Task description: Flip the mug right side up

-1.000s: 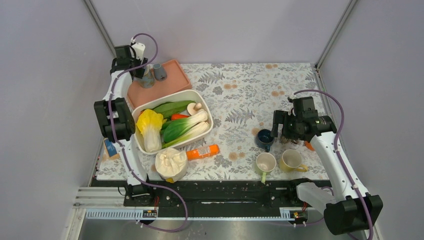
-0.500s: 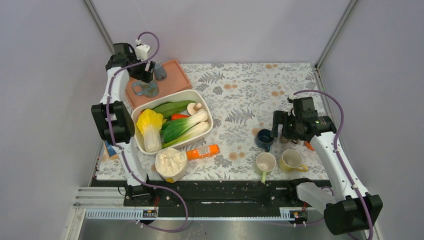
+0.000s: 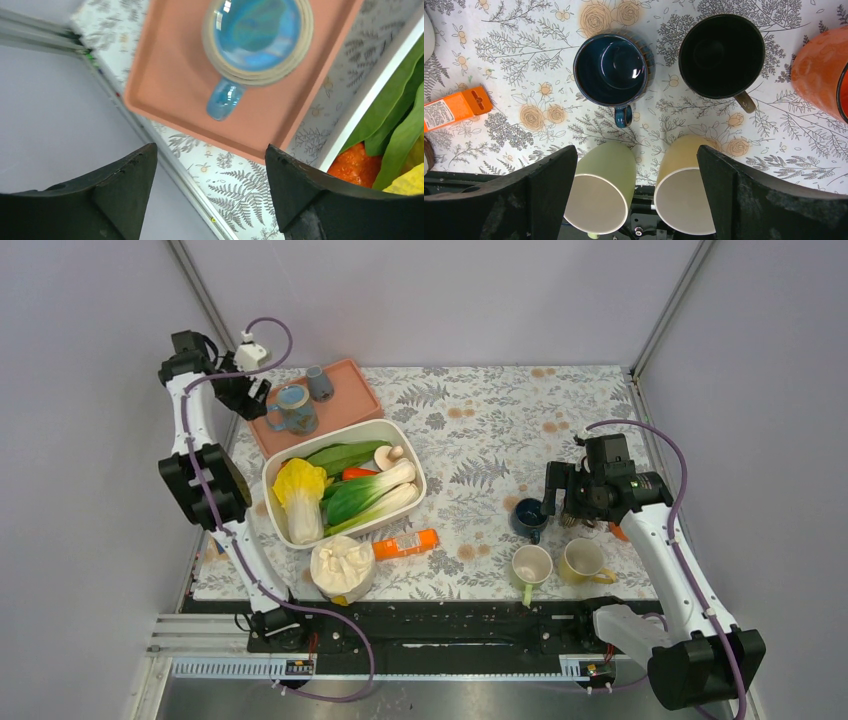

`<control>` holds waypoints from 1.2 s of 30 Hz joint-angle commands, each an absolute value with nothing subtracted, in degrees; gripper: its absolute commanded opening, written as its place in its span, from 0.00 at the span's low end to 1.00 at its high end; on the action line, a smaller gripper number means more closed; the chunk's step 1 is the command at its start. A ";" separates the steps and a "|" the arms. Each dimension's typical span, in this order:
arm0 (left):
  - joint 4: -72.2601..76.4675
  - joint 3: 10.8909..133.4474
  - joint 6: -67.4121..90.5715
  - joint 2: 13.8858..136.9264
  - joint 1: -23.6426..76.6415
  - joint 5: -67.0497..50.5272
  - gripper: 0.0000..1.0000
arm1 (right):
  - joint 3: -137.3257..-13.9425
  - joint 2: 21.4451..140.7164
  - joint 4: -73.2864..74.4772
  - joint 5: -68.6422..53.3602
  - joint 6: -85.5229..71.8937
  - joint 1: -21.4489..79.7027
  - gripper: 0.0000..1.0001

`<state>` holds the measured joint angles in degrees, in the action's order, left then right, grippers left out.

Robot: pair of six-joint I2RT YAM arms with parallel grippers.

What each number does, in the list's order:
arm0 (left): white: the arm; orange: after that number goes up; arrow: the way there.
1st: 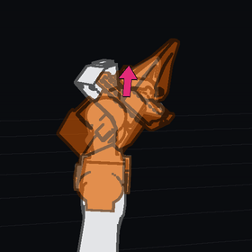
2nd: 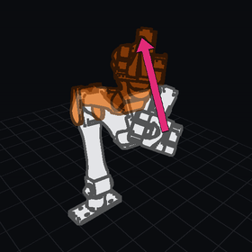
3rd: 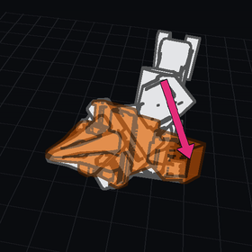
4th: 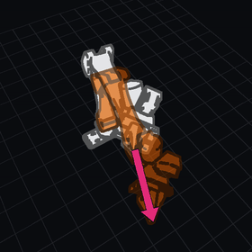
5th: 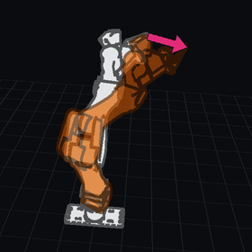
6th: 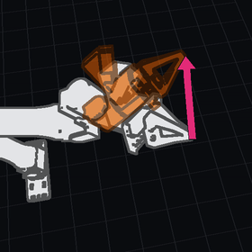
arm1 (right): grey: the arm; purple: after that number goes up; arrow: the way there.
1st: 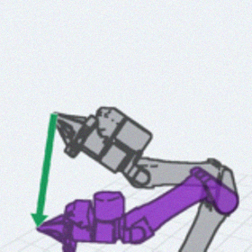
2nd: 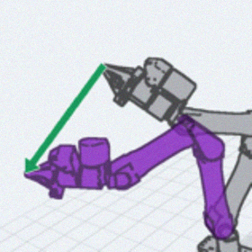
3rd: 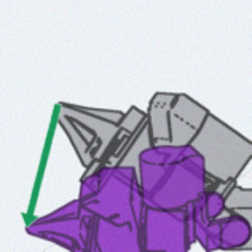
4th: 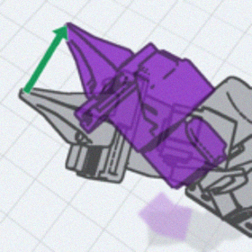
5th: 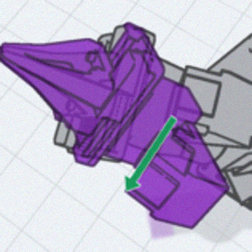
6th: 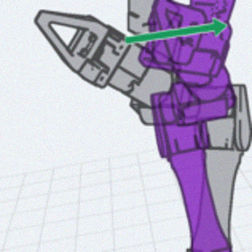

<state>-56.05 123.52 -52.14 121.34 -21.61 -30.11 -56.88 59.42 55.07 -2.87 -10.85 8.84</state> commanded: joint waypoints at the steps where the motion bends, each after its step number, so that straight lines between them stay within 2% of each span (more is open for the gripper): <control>1: -59.59 123.07 -63.61 125.53 -20.84 -30.62 0.82 | -56.87 58.17 52.95 -4.63 -10.07 8.62 0.99; 6: -53.26 126.30 -57.29 129.74 -20.83 -30.40 0.88 | -57.00 58.01 53.21 -4.63 -10.17 8.59 0.99; 10: -48.74 125.37 -54.89 131.14 -20.33 -30.10 0.86 | -57.05 57.56 53.47 -5.05 -10.38 8.62 0.99; 11: -48.44 125.18 -54.70 131.35 -20.24 -30.15 0.83 | -57.05 57.40 53.45 -5.14 -10.53 8.66 1.00; 15: -49.48 120.09 -56.78 127.93 -20.03 -33.17 0.59 | -57.04 56.73 53.47 -5.31 -10.54 8.66 0.99; 17: -49.09 115.32 -58.71 125.08 -20.08 -34.28 0.54 | -57.06 56.77 53.52 -5.34 -10.54 8.62 0.99; 22: -49.72 108.13 -60.81 120.42 -20.07 -36.41 0.53 | -57.13 57.76 53.69 -5.55 -10.59 8.61 0.99; 27: -48.54 109.26 -55.89 120.68 -19.96 -38.05 0.54 | -57.13 57.89 53.63 -5.92 -10.56 8.66 1.00; 31: -40.97 109.30 -46.70 121.72 -19.24 -32.95 0.58 | -57.18 57.33 53.64 -5.80 -10.55 8.64 0.99; 36: -36.18 108.48 -45.06 122.87 -18.33 -28.08 0.58 | -57.13 57.26 53.72 -5.97 -10.67 8.62 0.99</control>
